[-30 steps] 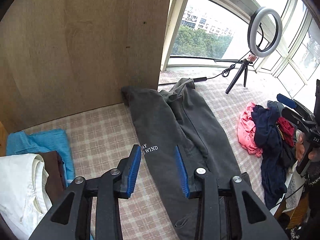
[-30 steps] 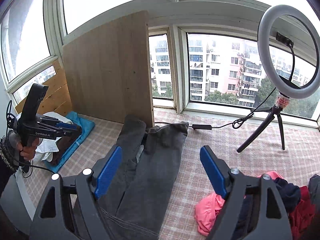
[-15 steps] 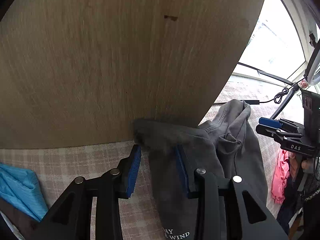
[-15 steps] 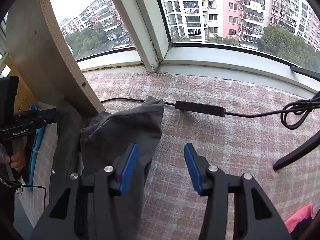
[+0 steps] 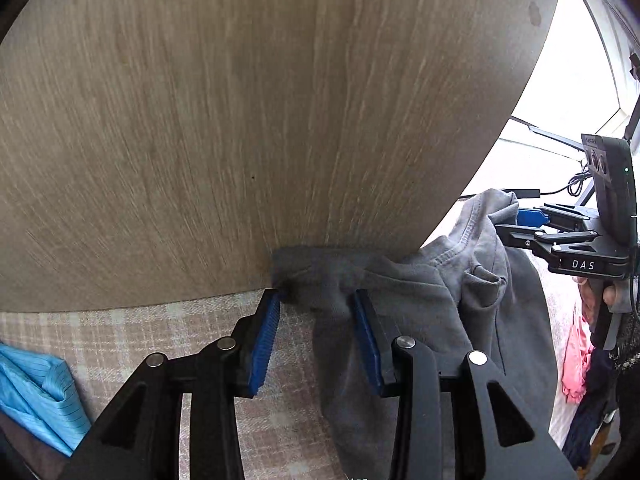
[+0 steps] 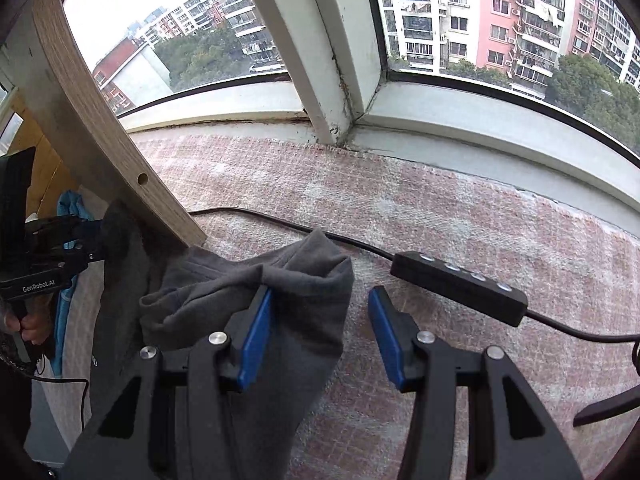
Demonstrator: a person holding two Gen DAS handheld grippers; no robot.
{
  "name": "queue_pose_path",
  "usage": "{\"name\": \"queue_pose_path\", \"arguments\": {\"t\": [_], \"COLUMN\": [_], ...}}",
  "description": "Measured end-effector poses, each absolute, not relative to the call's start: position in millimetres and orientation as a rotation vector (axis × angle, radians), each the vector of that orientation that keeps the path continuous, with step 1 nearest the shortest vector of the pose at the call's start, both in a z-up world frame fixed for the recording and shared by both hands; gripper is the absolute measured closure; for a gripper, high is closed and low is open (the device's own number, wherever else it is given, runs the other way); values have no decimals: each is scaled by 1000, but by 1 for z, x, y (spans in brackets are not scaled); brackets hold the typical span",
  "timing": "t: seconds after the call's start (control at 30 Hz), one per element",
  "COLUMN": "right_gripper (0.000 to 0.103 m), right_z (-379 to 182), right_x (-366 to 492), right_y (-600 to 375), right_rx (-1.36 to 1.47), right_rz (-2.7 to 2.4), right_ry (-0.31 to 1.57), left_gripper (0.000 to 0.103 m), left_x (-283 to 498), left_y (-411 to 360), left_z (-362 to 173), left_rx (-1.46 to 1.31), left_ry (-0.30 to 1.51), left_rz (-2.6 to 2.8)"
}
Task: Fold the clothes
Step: 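Grasp the folded grey t-shirt end with both grippers and lift it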
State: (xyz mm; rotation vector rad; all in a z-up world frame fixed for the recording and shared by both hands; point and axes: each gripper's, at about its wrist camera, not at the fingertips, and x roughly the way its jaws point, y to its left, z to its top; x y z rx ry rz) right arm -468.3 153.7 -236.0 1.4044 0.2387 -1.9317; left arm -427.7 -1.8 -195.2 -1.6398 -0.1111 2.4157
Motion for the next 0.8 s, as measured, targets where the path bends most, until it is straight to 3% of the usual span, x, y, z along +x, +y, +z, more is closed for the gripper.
{"name": "queue_pose_path", "arguments": {"t": [0.2, 0.27, 0.3, 0.33, 0.37, 0.4, 0.8], "right_gripper": [55, 72, 89, 92, 93, 94, 95], "right_z": [-236, -237, -239, -240, -240, -238, -136], "right_x": [-468, -467, -467, -467, -466, -465, -398], "right_y": [145, 143, 143, 142, 140, 139, 172], "right_rx": [1379, 1365, 1365, 1366, 1358, 1351, 1172], "right_rz": [-1904, -1892, -1880, -1873, -1871, -1870, -1897], "right_ry": [280, 270, 252, 236, 232, 226, 89], "left_gripper": [69, 76, 81, 84, 94, 96, 97], "left_x": [-427, -425, -424, -422, -420, -418, -339], "left_y": [2, 3, 4, 4, 5, 7, 3], "left_z": [-199, -200, -200, -199, -198, -196, -103], "left_rx": [-1627, -1605, -1595, -1581, -1566, -1551, -1297], "left_ry": [-75, -53, -44, -49, -54, -60, -20], "left_rz": [2415, 2418, 2417, 2404, 2392, 2383, 2356]}}
